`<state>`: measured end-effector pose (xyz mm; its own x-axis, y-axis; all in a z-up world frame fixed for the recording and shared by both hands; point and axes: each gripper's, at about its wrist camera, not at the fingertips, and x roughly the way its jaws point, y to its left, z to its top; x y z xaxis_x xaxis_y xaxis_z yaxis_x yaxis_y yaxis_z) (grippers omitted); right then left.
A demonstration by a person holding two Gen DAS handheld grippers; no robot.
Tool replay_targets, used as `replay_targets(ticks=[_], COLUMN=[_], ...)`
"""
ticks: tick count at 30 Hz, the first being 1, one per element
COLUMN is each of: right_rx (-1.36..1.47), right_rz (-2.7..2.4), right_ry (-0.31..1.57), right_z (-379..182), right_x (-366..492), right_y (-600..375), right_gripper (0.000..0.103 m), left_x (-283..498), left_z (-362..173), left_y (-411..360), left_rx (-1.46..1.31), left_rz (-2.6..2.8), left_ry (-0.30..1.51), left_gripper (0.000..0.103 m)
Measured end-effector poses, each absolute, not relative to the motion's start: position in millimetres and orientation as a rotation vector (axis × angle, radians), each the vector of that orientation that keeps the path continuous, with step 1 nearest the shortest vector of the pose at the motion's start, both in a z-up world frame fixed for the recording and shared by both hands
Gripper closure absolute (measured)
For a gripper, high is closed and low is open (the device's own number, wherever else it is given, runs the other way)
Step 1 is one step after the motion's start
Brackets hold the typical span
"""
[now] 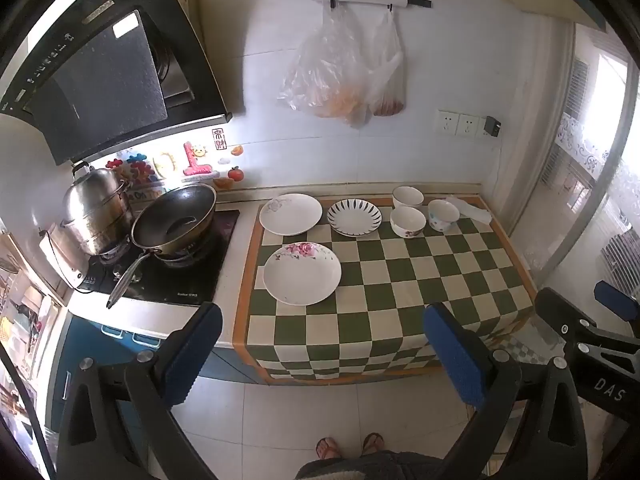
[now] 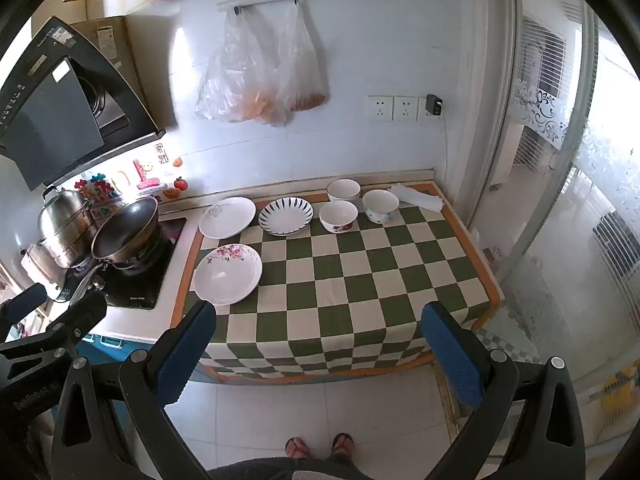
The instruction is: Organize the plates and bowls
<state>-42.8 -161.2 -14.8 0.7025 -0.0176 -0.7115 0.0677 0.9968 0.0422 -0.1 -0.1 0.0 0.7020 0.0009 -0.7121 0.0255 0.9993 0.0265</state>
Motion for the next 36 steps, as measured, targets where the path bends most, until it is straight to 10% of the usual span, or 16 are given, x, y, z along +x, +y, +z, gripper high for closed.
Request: replay_targets(ticks=[36], right_rx=[0.079], right_rz=[-0.042], right_ry=[0.780], right_z=[-13.1], right_x=[-43.6], right_y=[-159.8], right_gripper=[0.000], left_x=[-1.2], left_z=[-0.5], left_y=[-1.8], left_rx=[0.027], left_rz=[-0.014], left_ry=[0.794], left_gripper=[0.000])
